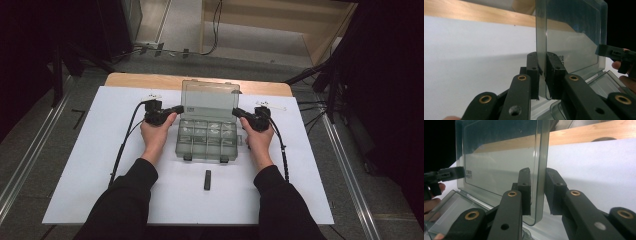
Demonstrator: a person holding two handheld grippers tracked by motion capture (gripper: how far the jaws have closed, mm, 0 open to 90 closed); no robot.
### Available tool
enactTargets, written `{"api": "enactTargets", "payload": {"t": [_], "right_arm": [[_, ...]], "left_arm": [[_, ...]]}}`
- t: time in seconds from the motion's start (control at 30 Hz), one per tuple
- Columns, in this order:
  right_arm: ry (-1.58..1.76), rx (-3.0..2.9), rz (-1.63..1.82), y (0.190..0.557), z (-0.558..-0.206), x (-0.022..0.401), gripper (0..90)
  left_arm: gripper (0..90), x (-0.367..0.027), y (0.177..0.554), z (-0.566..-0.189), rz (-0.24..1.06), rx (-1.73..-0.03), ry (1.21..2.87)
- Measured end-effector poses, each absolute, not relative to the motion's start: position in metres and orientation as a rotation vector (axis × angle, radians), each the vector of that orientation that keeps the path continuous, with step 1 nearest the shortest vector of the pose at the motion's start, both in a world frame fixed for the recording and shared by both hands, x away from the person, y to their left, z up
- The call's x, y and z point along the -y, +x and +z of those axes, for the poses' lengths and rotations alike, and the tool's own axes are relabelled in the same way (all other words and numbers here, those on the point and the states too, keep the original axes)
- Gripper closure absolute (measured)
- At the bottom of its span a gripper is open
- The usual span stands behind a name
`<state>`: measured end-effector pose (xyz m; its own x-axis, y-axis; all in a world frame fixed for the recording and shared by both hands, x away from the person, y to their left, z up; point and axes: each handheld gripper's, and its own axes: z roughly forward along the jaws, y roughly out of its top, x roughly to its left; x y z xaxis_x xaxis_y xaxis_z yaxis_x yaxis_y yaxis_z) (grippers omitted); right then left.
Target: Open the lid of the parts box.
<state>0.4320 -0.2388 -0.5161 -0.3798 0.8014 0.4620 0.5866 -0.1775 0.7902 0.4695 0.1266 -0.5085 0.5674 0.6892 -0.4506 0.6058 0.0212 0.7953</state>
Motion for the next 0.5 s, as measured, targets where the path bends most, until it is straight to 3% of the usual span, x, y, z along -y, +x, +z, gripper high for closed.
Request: {"api": "enactTargets", "payload": {"t": [0.5], "right_arm": [[1.652,-1.878,1.597,0.4336,-0.5218,0.2393,70.9]], "left_arm": [[78.1,-0.1258,0.4702,-0.5109,0.059,-1.137,1.675]]}}
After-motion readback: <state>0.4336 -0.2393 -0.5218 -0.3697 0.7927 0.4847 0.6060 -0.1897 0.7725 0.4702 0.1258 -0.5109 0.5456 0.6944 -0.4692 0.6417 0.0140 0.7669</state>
